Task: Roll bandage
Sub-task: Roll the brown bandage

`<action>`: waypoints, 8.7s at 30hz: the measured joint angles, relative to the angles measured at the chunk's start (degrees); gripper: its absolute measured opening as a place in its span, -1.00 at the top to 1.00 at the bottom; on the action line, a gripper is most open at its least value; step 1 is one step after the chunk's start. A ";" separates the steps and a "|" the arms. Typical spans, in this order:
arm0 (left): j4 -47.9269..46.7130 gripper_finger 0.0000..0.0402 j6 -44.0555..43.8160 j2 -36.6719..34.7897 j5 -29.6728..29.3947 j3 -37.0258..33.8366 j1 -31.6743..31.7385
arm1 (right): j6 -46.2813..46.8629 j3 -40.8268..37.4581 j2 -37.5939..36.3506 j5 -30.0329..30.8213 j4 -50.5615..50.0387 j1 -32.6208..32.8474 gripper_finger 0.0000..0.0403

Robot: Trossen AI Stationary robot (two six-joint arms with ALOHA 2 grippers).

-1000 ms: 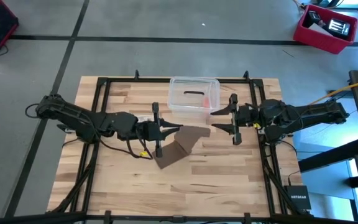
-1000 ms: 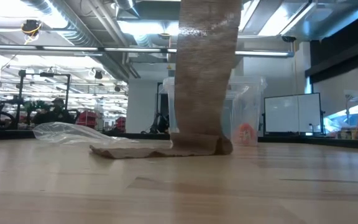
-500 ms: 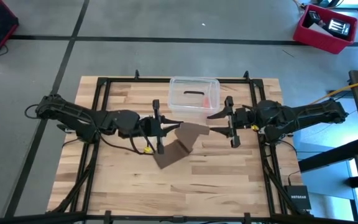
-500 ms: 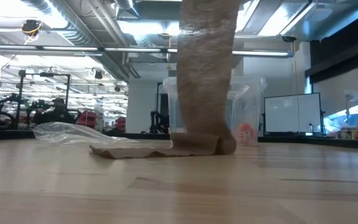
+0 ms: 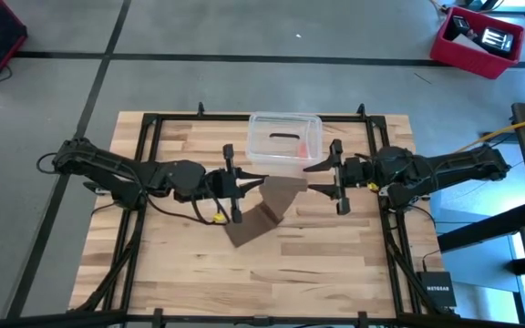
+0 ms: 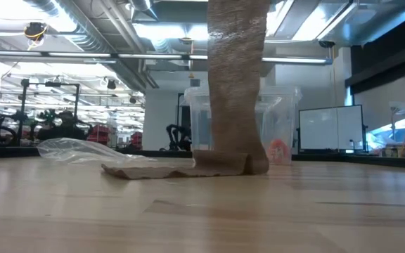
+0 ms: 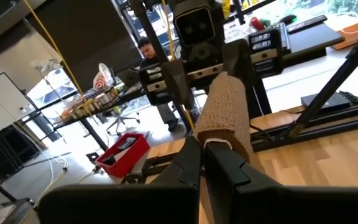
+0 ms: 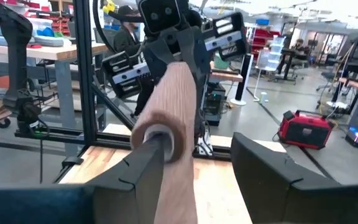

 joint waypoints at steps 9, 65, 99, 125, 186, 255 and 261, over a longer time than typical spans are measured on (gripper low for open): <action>1.08 1.00 0.29 0.81 -0.09 -0.04 0.00 | -3.48 0.02 2.63 1.03 3.75 0.04 0.08; 1.11 0.25 7.80 3.03 -1.93 0.02 -1.20 | -4.46 5.11 5.46 -1.36 -4.98 0.00 0.94; 13.38 0.99 15.89 0.05 -3.77 0.02 -2.87 | 5.62 11.18 -5.39 5.33 -39.79 0.01 -0.05; 17.73 0.99 24.85 -0.11 -4.79 0.02 -2.47 | -0.15 -11.84 13.83 8.90 14.63 0.00 0.12; 8.91 0.97 10.26 -14.00 0.80 0.02 -10.26 | -1.26 -15.98 1.38 1.22 12.00 0.07 0.95; 5.56 0.97 6.29 -8.54 3.19 0.02 -3.02 | 13.82 -15.98 29.46 14.03 32.81 7.87 -0.14; 5.47 0.97 5.89 -8.54 3.21 0.02 -3.02 | 6.09 -15.98 32.08 14.43 38.65 7.87 0.02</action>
